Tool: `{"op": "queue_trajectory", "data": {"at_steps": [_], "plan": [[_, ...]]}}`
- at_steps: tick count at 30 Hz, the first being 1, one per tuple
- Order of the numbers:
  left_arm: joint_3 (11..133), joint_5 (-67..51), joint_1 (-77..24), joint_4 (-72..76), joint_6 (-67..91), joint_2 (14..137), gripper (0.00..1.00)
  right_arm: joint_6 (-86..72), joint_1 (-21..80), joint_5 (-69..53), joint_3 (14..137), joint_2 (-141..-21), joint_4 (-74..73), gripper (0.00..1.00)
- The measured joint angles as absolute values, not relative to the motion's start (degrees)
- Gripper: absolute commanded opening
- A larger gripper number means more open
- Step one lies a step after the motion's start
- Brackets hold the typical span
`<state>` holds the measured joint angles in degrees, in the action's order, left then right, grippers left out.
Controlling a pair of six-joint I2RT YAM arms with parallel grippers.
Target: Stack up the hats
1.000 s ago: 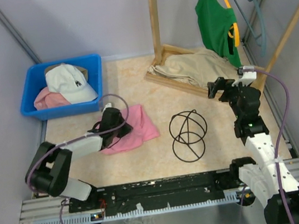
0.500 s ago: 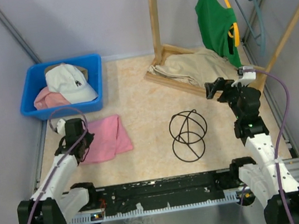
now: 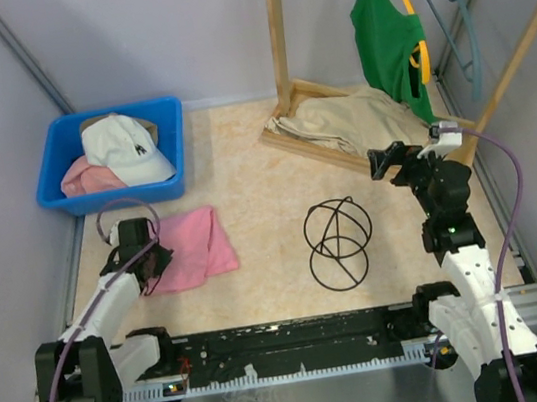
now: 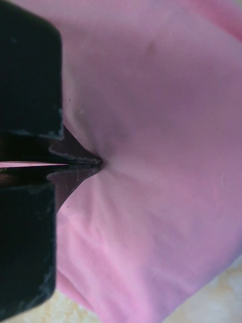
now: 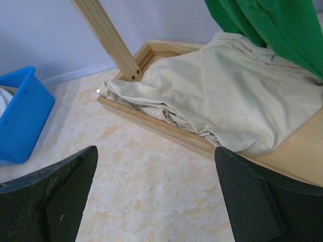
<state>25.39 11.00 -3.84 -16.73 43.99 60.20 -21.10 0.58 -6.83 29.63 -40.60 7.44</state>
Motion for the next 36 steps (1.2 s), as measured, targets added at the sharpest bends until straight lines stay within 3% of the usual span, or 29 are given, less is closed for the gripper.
{"op": "queue_trajectory", "data": {"at_steps": [13, 21, 34, 36], "plan": [[25.4, 4.7, 16.8, -5.7, 43.4, 68.8, 0.0, -20.4, 0.6, -8.2, 29.7, -39.6, 6.5, 0.99], [28.6, 4.5, 21.6, -7.5, 37.1, 70.9, 0.0, -18.6, 0.6, -12.7, 31.4, -46.9, 4.0, 0.99], [31.9, -11.2, 19.6, -19.4, 33.2, 48.5, 0.0, -19.3, 0.7, -13.9, 34.0, -57.5, 3.1, 0.99], [32.0, -14.1, 17.8, -19.4, 32.9, 46.8, 0.05, -19.6, 0.7, -11.6, 36.0, -60.6, 0.9, 0.99]]}}
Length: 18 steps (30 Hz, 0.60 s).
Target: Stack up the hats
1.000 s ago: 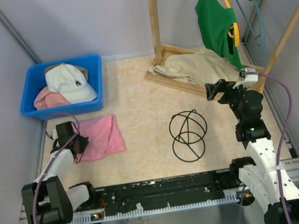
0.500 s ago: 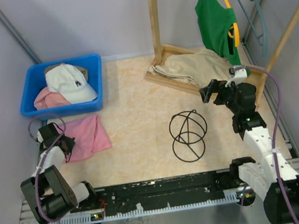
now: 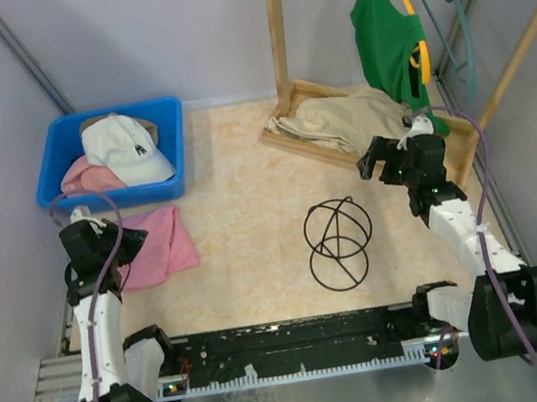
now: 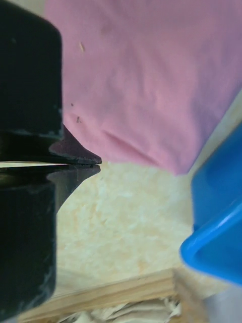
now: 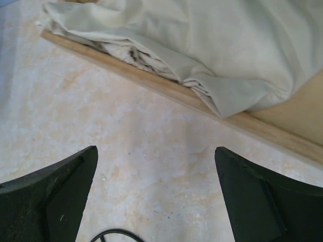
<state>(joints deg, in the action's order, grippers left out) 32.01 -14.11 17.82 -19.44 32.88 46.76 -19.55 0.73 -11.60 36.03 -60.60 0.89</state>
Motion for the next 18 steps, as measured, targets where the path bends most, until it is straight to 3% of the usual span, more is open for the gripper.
{"op": "queue_trajectory", "data": {"at_steps": [2, 5, 8, 11, 12, 18], "plan": [[32.0, -16.9, 15.7, -19.2, 32.8, 45.4, 0.18, -19.7, 0.7, -8.1, 38.1, -63.2, -1.8, 0.96], [32.5, -18.9, 10.4, -18.3, 32.8, 44.9, 0.29, -19.6, 0.7, -3.4, 39.5, -64.3, -5.0, 0.8], [35.6, -18.7, 1.5, -17.9, 32.1, 46.5, 0.31, -19.8, 0.7, 1.2, 41.2, -64.8, -8.3, 0.52], [41.3, -17.8, -6.9, -16.8, 30.7, 50.8, 0.34, -19.6, 0.4, 4.9, 43.5, -65.9, -10.5, 0.08], [43.2, -17.2, -9.2, -16.2, 30.2, 52.6, 0.34, -19.4, 0.2, 5.7, 44.1, -66.2, -10.9, 0.0], [49.3, -13.6, -19.9, -9.2, 29.1, 68.4, 0.33, -21.3, -5.0, 10.4, 45.1, -68.8, -11.9, 0.0]]}}
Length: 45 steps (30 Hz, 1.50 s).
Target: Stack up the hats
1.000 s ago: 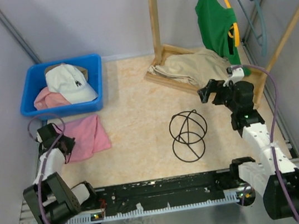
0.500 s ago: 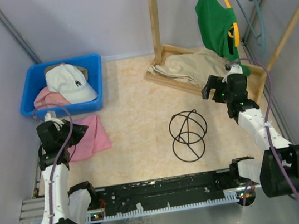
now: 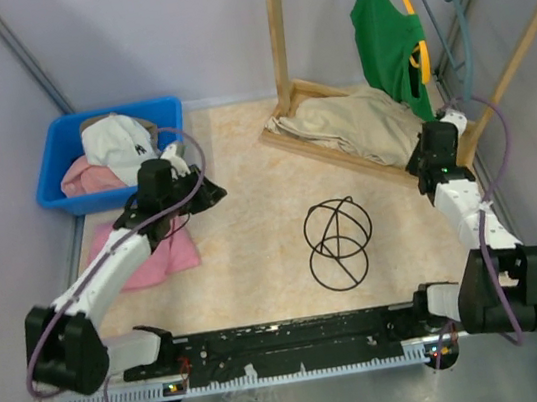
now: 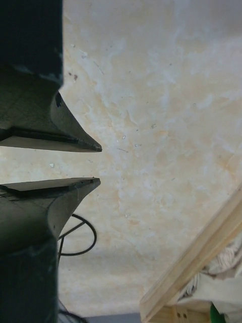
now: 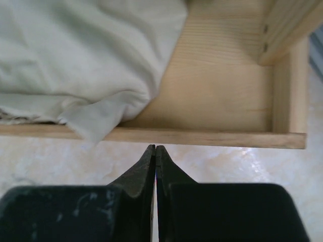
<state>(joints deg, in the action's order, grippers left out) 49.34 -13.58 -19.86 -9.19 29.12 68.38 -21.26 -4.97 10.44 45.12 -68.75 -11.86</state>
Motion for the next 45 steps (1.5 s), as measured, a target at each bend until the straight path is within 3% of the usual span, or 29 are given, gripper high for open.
{"op": "queue_trajectory", "data": {"at_steps": [6, 19, 27, 37, 45], "plan": [[53.7, -9.3, -22.7, -4.9, 30.1, 84.1, 0.33, -22.8, -11.2, 13.1, 44.6, -71.9, -11.5, 0.0], [80.2, -7.6, -22.7, 0.5, 30.9, 113.8, 0.32, -23.6, -16.8, 13.6, 42.4, -83.3, -1.8, 0.0], [88.4, -8.5, -22.7, 0.9, 30.9, 123.2, 0.32, -23.8, -17.2, 12.9, 43.3, -87.8, 2.2, 0.0], [100.4, -10.7, -22.1, 1.0, 31.3, 134.5, 0.31, -25.6, -17.5, 6.9, 40.4, -84.8, 2.2, 0.0], [100.7, -13.2, -22.1, 1.4, 32.8, 136.0, 0.32, -27.7, -14.5, 2.4, 40.2, -84.2, 1.7, 0.0]]}}
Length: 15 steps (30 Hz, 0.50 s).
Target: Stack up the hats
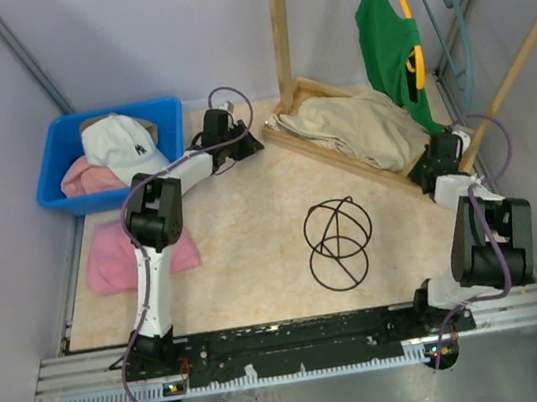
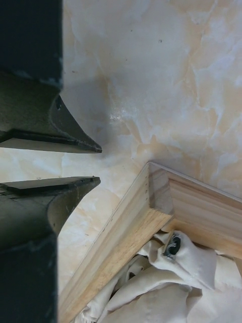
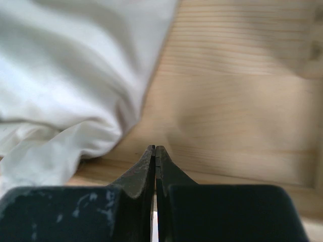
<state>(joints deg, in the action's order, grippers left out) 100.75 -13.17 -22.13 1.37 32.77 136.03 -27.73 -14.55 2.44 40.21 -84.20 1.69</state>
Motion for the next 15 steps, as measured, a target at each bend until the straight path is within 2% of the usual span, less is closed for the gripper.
{"op": "queue_trajectory", "data": {"at_steps": [8, 15], "plan": [[102.8, -14.3, -22.1, 2.2, 32.8, 137.2, 0.33, -31.7, -5.6, -1.7, 37.8, -81.6, -1.1, 0.0], [107.9, -16.1, -22.1, 3.4, 33.0, 141.8, 0.34, -33.5, -3.8, -2.4, 33.7, -76.7, -2.2, 0.0]]}}
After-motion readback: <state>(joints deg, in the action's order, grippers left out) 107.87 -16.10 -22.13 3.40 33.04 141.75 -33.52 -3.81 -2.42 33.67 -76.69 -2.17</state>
